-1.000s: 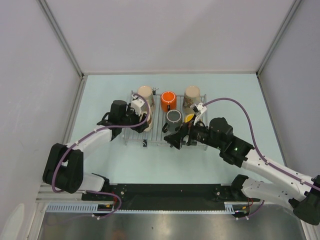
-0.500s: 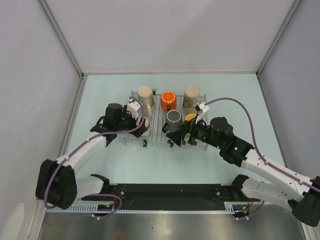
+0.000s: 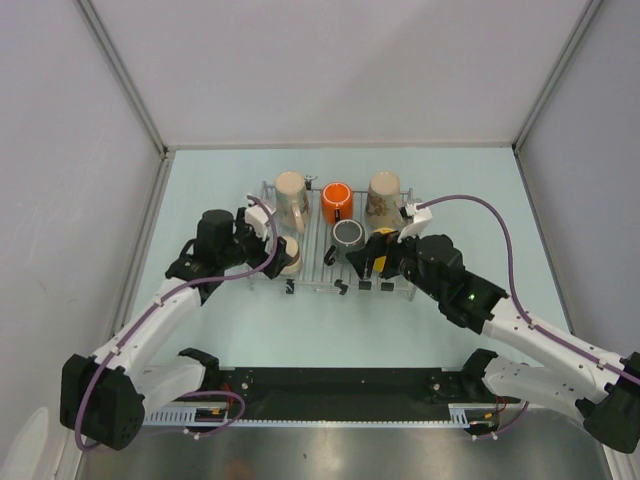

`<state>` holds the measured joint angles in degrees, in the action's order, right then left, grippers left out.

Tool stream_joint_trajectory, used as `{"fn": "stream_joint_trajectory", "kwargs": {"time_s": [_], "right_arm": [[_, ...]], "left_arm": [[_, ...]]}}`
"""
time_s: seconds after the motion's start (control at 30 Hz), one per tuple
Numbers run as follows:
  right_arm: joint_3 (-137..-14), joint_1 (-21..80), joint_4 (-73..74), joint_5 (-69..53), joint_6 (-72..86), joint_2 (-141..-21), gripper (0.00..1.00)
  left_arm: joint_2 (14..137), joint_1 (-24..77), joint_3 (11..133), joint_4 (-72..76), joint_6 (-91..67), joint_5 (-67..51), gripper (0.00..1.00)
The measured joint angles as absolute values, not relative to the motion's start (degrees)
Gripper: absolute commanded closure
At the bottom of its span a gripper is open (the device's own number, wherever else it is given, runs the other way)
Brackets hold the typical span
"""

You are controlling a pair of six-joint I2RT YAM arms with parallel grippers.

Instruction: Load the cups into the dish rack

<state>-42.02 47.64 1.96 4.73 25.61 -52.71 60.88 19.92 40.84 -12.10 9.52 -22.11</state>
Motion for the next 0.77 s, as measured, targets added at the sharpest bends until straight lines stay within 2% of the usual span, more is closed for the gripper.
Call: {"fn": "stream_joint_trajectory", "kwargs": {"time_s": [0.13, 0.4, 0.77], "right_arm": [[-42.6, 49.4, 5.5, 13.5, 25.0, -53.2, 0.0], [-43.7, 59.9, 8.4, 30.4, 22.8, -54.5, 0.0], [-43.7, 61.1, 9.0, 38.7, 21.0, -51.1, 0.0]], "left_arm": [[56.1, 20.0, 41.5, -12.3, 9.6, -20.4, 0.0], [50.7, 20.0, 42.7, -10.8, 9.6, -17.6, 0.0], [50.5, 20.0, 40.9, -9.6, 9.6, -16.1, 0.0]]}}
